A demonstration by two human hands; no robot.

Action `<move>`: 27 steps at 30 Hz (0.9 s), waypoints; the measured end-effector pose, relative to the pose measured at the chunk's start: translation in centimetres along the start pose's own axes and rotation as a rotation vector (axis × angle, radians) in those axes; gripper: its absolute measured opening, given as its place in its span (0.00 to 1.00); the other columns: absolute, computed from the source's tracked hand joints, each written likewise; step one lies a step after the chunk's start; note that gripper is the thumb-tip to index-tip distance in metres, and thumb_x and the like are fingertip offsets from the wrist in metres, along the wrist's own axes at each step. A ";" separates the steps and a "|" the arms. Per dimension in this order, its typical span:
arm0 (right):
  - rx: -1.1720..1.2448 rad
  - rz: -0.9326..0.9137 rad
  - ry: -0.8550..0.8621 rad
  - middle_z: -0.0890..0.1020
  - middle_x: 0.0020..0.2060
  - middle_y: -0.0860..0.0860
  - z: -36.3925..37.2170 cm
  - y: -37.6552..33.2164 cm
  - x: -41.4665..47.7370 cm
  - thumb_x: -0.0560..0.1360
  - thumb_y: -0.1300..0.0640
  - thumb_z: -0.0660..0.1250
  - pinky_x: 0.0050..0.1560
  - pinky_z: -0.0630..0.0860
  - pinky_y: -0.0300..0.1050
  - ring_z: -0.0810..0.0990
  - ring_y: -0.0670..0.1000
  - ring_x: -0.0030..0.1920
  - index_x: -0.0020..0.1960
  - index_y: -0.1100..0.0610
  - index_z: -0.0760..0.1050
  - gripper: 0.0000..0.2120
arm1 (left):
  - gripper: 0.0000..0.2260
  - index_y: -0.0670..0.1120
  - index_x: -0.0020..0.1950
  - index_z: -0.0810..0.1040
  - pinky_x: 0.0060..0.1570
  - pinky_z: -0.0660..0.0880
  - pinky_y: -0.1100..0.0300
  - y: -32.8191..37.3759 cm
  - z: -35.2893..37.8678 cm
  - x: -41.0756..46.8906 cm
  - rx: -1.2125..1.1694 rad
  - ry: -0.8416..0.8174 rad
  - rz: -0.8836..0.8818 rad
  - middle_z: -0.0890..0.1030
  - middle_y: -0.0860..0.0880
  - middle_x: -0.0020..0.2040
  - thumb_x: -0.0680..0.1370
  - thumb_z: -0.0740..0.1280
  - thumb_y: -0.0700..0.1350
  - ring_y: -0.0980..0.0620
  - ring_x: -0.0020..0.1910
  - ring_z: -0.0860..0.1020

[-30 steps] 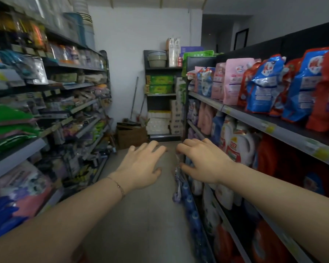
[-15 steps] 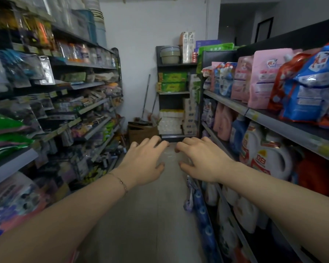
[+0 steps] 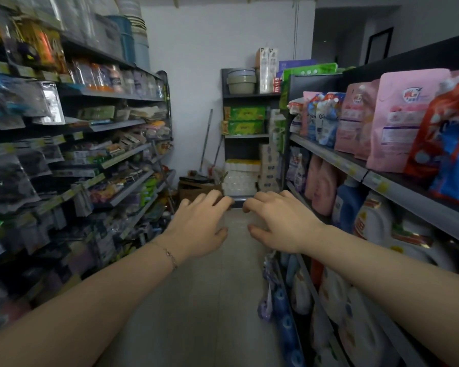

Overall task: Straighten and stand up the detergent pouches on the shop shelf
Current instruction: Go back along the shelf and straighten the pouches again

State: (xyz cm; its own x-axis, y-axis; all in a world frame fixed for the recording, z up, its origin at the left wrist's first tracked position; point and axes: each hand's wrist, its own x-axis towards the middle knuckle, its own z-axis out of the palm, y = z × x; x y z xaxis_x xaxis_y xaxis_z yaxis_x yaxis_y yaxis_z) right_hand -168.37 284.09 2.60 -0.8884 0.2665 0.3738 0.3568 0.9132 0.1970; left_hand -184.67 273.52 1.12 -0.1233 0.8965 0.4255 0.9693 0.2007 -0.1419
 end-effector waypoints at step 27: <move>0.003 -0.007 0.028 0.75 0.56 0.51 11.8 8.9 22.9 0.77 0.46 0.60 0.51 0.64 0.50 0.73 0.55 0.59 0.64 0.52 0.69 0.17 | 0.24 0.55 0.71 0.61 0.53 0.68 0.52 -15.3 11.3 18.1 0.009 0.057 0.015 0.66 0.52 0.66 0.77 0.63 0.54 0.50 0.63 0.69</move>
State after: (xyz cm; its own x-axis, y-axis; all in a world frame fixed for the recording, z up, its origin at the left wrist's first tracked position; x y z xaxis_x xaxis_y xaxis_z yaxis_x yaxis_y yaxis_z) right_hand -188.90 301.92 2.25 -0.8824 0.2518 0.3974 0.3499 0.9159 0.1967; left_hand -204.12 291.17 0.90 -0.0959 0.8756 0.4733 0.9691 0.1908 -0.1566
